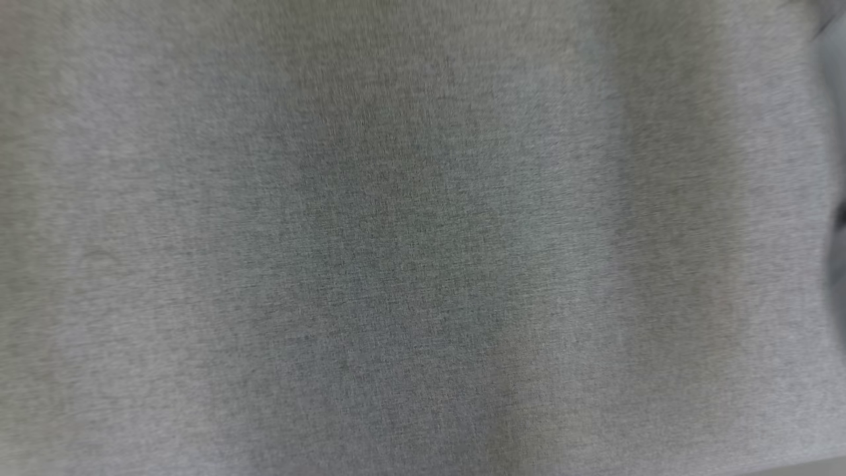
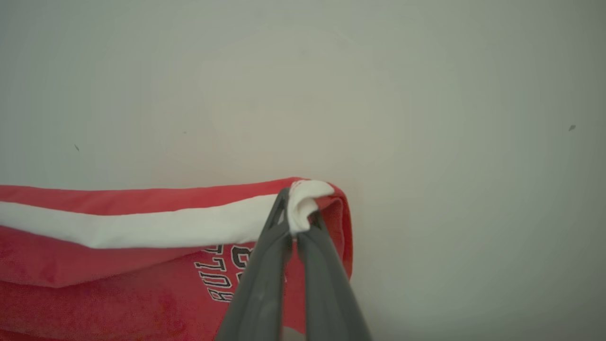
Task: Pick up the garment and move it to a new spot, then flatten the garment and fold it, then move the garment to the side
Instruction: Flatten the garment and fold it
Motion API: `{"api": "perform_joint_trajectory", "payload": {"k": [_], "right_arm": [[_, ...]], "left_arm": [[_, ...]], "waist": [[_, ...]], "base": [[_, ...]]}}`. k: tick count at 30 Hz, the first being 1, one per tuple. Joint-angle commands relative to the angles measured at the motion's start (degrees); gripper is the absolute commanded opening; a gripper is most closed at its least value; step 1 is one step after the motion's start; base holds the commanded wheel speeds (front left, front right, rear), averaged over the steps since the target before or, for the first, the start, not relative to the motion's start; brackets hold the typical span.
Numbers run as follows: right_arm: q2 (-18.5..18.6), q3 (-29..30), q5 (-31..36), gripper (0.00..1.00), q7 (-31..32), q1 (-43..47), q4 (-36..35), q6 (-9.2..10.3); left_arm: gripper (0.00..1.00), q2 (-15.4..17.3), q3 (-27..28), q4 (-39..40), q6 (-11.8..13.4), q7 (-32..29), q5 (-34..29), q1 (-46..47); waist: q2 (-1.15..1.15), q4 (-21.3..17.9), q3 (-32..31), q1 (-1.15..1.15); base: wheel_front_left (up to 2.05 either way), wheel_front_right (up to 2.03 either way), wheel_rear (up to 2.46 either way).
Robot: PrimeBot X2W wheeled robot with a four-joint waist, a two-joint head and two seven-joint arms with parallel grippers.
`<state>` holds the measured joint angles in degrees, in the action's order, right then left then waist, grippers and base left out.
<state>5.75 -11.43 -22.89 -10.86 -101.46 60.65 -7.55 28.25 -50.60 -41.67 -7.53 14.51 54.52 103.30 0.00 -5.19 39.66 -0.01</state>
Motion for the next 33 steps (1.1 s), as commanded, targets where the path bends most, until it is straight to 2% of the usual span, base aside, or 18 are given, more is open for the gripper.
{"api": "perform_joint_trajectory", "payload": {"k": [1, 6, 12, 16, 18, 19, 20, 23, 27, 28, 33], "right_arm": [[-0.3, -1.6, -1.7, 0.00, -0.5, 3.9, -1.3, 0.14], [2.7, -6.9, -8.2, 0.00, -0.9, 20.1, -8.3, 0.14], [8.1, -10.7, -15.8, 0.00, 0.6, 42.2, -21.4, 0.14], [11.3, -10.4, -18.4, 0.00, 2.3, 57.3, -30.2, 0.15], [12.1, -9.0, -19.2, 0.00, 3.3, 64.6, -34.3, 0.15], [12.7, -6.9, -19.8, 0.00, 4.3, 71.9, -38.1, 0.16], [13.0, -5.6, -19.9, 0.00, 4.9, 75.6, -40.0, 0.17], [12.2, -2.2, -19.4, 0.00, 7.2, 86.1, -46.0, 0.19], [9.8, 3.5, -17.6, 0.00, 10.6, 99.3, -54.2, 0.20], [9.8, 3.5, -17.6, 0.00, 10.6, 99.3, -54.2, 0.20], [5.1, 9.8, -14.6, 0.00, 15.8, 112.4, -63.0, 0.20]], "left_arm": [[0.00, 1.6, 0.1, 1.6, 0.1, 0.5, 1.0, -4.0], [0.00, 2.9, 5.7, 10.8, 0.8, 0.6, 1.8, -21.4], [0.00, 2.6, 14.5, 25.3, 6.2, 0.7, -1.5, -46.6], [0.00, 1.4, 19.4, 32.5, 8.7, 0.7, -3.9, -63.4], [0.00, 1.3, 20.5, 35.4, 9.4, 0.7, -5.7, -71.0], [0.00, 0.7, 21.4, 38.0, 10.1, 0.7, -7.2, -77.7], [0.00, 0.6, 21.8, 39.0, 10.3, 0.7, -7.7, -81.0], [0.00, -0.1, 22.9, 41.3, 10.9, 0.7, -8.2, -89.5], [0.00, -1.1, 21.9, 42.9, 9.9, 0.7, -9.9, -97.2], [0.00, -1.1, 21.9, 42.9, 9.9, 0.7, -9.9, -97.2], [0.00, -2.6, 21.7, 43.1, 10.2, 0.7, -11.4, -104.5]], "waist": [[0.00, -0.1, -3.1, 0.01], [0.00, 1.1, -9.3, 0.01], [0.00, 1.3, -15.9, 0.01], [0.00, 1.0, -19.8, 0.01], [0.00, 0.7, -21.7, 0.01], [0.00, 0.7, -23.4, 0.01], [0.00, 0.8, -24.2, 0.01], [0.00, 0.7, -26.4, 0.01], [0.00, 1.8, -28.5, 0.01], [0.00, 1.8, -28.5, 0.01], [0.00, 2.4, -30.3, 0.01]], "base": [[0.00, 0.00, 0.00], [0.00, 0.00, 0.00], [0.00, 0.00, 0.00], [0.00, 0.00, 0.00], [0.00, 0.00, 0.00], [0.00, 0.00, 0.00], [0.00, 0.00, 0.00], [0.00, 0.00, 0.00], [0.00, 0.00, 0.00], [0.00, 0.00, 0.00], [0.00, 0.00, 0.00]]}}
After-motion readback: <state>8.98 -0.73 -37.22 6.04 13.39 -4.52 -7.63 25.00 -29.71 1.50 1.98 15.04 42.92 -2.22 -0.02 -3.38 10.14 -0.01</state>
